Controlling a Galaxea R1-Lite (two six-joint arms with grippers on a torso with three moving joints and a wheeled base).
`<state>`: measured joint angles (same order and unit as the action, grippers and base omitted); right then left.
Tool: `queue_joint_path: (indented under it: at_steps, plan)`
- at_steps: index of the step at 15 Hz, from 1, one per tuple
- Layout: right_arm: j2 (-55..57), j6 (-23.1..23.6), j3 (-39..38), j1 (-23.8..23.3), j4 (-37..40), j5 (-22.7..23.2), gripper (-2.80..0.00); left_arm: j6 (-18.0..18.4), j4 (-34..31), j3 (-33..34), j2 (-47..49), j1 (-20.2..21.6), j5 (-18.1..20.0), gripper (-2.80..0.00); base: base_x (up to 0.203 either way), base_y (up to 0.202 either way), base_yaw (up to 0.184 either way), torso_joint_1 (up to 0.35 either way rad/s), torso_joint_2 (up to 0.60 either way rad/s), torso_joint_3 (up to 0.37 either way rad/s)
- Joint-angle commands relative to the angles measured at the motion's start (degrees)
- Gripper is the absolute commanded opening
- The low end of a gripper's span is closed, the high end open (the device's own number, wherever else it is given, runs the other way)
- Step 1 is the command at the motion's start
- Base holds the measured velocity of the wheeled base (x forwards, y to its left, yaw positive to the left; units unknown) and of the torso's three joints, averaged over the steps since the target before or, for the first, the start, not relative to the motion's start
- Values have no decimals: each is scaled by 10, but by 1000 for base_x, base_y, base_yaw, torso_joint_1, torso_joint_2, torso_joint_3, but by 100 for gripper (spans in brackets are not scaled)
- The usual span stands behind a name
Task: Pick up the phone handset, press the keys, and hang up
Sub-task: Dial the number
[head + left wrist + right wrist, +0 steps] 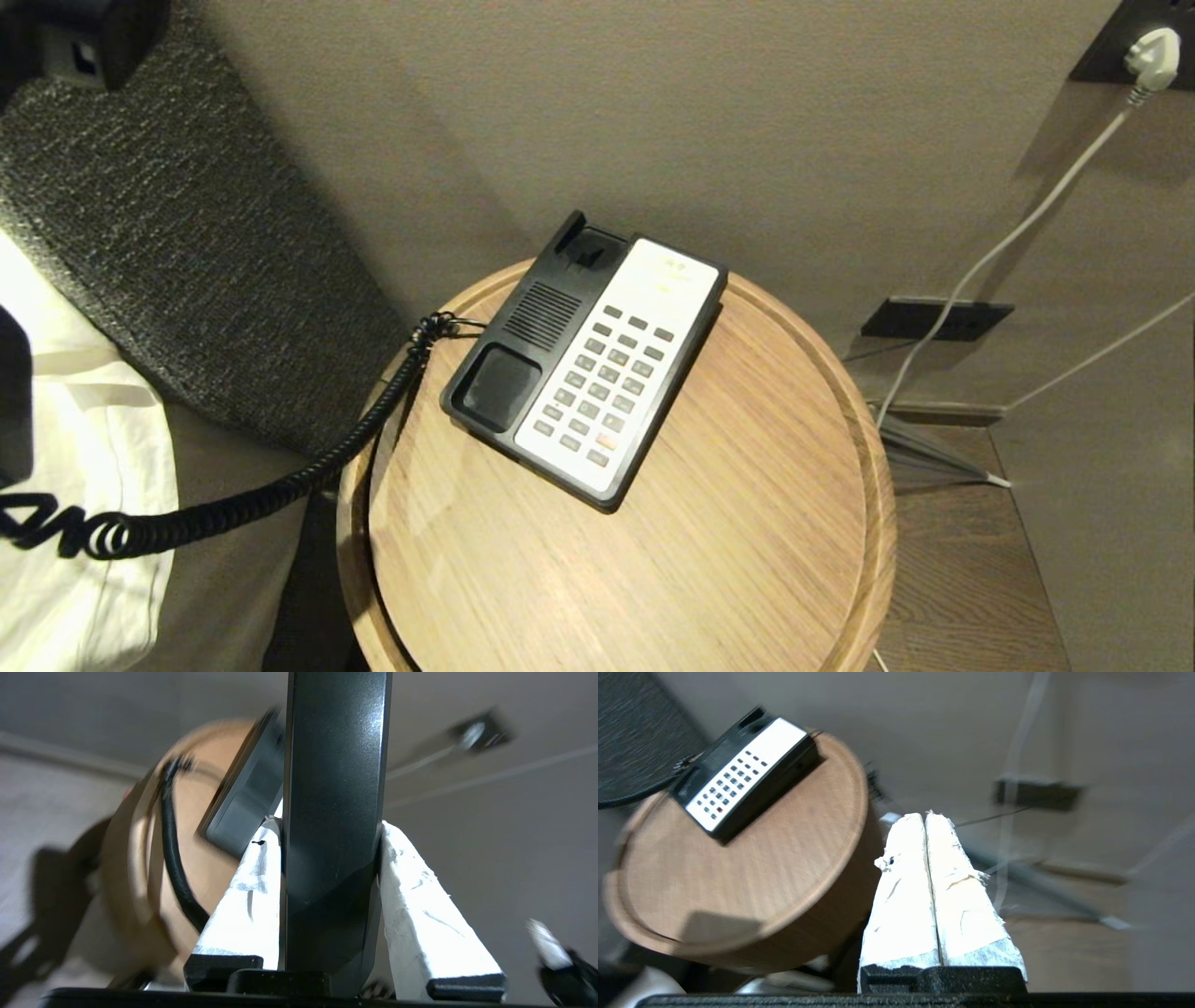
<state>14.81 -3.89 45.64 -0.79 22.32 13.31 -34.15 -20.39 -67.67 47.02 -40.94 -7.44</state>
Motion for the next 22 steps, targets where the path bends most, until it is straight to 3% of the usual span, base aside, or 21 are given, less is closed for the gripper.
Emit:
queue_joint_path:
  at_steps: [1, 3, 6, 9, 11, 14, 18, 22]
  plan:
    - [231, -6, 40, 0, -23, 26, -280, -3, 40, 9, 12, 1, -4, -280, 0, 0, 0, 0, 0, 0]
    - [363, -12, 67, 13, -51, 45, -280, -4, 73, 42, 7, 2, -5, -280, 0, 0, 0, 0, 0, 0]
    - [505, -18, 142, 124, -79, 45, -280, -34, 84, 58, 5, 13, -29, -280, 0, 0, 0, 0, 0, 0]
    - [606, -22, 261, 230, -84, -1, -280, -68, 84, 56, 9, 62, -17, -280, 0, 0, 0, 0, 0, 0]
    - [657, -27, 341, 302, -63, -33, -280, -87, 86, 93, -6, 89, 13, -280, 0, 0, 0, 0, 0, 0]
    - [694, -42, 371, 388, -41, -97, -280, -99, 91, 109, -15, 93, 39, -280, 0, 0, 0, 0, 0, 0]
    - [703, -96, 377, 440, 2, -114, -280, -100, 92, 155, -66, 93, 51, -280, 0, 0, 0, 0, 0, 0]
    - [728, -131, 378, 468, 0, -115, -280, -100, 125, 167, -84, 93, 92, -280, 0, 0, 0, 0, 0, 0]
